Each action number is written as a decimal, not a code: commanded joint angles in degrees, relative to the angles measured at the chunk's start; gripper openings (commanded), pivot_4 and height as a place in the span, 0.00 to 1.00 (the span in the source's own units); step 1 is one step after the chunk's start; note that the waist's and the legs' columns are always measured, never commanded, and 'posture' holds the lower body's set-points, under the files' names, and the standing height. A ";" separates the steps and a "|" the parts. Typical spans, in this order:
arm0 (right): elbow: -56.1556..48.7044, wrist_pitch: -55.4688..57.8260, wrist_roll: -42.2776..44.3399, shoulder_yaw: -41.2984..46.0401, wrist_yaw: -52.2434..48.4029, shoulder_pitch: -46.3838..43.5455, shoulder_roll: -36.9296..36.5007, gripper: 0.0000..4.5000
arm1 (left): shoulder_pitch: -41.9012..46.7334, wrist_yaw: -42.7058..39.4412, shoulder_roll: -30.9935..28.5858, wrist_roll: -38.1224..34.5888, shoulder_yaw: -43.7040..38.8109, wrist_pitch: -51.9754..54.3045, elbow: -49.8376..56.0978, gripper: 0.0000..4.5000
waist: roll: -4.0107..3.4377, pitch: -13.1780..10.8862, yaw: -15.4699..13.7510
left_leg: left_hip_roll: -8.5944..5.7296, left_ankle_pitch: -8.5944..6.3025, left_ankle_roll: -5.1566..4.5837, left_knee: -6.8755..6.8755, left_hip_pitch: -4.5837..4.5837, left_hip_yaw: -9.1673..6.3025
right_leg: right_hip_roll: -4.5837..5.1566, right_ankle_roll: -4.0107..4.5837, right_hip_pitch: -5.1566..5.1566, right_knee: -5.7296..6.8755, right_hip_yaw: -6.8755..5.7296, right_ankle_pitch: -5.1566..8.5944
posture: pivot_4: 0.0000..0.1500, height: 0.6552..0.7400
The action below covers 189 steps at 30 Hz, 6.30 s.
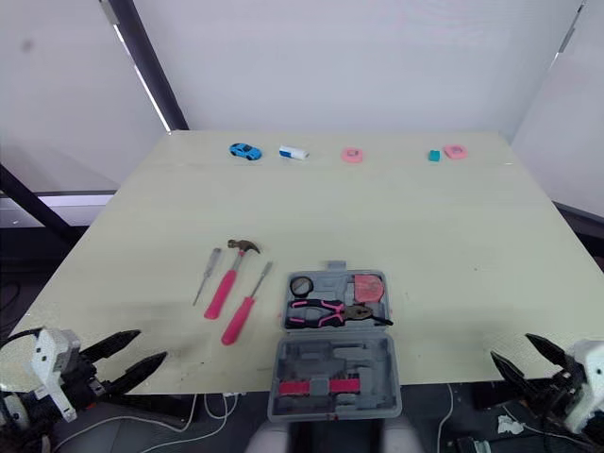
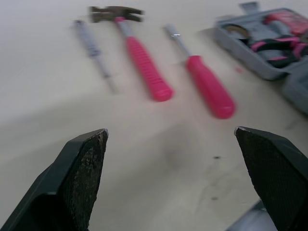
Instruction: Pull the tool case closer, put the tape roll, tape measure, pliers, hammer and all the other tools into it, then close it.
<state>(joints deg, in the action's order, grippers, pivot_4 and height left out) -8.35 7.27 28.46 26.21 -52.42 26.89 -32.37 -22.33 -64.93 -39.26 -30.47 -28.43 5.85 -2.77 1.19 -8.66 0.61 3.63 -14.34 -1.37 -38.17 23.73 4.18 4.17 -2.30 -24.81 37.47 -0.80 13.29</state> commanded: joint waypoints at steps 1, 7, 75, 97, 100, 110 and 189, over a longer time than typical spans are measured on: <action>-3.35 1.33 -3.22 -4.10 0.17 -3.80 -3.55 0.98 | 1.70 -2.45 -2.11 1.41 4.76 0.10 5.41 1.00 | -0.03 -0.04 -0.03 | -0.02 0.00 -0.01 0.00 0.01 0.00 | -0.05 0.00 0.00 0.00 -0.01 0.00 | 1.00 0.99; -1.23 2.09 -8.55 -14.18 -2.90 -12.00 -8.11 1.00 | 9.93 -5.07 -4.11 3.25 13.67 1.90 6.83 0.88 | 0.01 -0.01 -0.42 | -0.32 0.18 -0.30 -0.05 0.02 -0.04 | -0.27 0.01 0.04 0.04 -0.04 -0.02 | 1.00 0.99; 12.40 4.16 -21.02 -39.68 -8.90 -40.09 -2.90 0.01 | 44.78 -12.66 4.51 20.35 40.41 4.31 -16.40 0.00 | 0.14 -0.10 -0.25 | -0.39 0.21 -0.35 -0.34 0.08 0.04 | -0.65 0.03 0.18 0.42 0.04 -0.27 | 1.00 0.99; 26.05 -4.10 -25.36 -38.80 -3.20 -48.86 2.89 0.01 | 55.71 -10.79 9.74 25.83 40.31 -1.23 -31.86 0.00 | 0.14 -0.10 0.01 | -0.40 0.22 -0.36 -0.57 0.09 0.04 | -0.71 -0.13 0.26 0.49 0.13 -0.38 | 1.00 0.99; 26.64 -4.60 -25.65 -38.77 -3.35 -49.03 3.16 0.01 | 55.96 -10.75 9.83 25.98 40.17 -1.78 -32.51 0.00 | 0.14 -0.10 0.03 | -0.40 0.22 -0.36 -0.57 0.09 0.04 | -0.72 -0.12 0.26 0.49 0.14 -0.38 | 1.00 0.99; 28.92 -5.84 -26.53 -38.84 -2.86 -49.99 4.24 0.01 | 57.94 -9.40 9.91 26.50 39.14 -3.88 -36.12 0.00 | 0.14 -0.10 0.18 | -0.39 0.22 -0.36 -0.57 0.07 0.04 | -0.74 -0.12 0.26 0.51 0.15 -0.39 | 1.00 0.99; 29.81 -8.10 -26.85 -34.04 -1.06 -47.84 2.01 0.01 | 54.52 -10.94 7.17 25.03 36.66 -2.91 -30.38 0.00 | 0.14 -0.10 0.09 | -0.38 0.21 -0.37 -0.53 0.12 0.05 | -0.75 -0.11 0.25 0.46 0.18 -0.40 | 1.00 0.99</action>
<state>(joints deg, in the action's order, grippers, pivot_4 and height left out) 23.36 -0.96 0.22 -10.16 -53.78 -21.40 -29.38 32.53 -75.84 -31.24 -3.90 9.66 2.39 -36.29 1.33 -8.76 0.71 3.24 -14.13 -1.73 -38.70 23.86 4.23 3.42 -2.42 -24.55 37.92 -0.62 12.89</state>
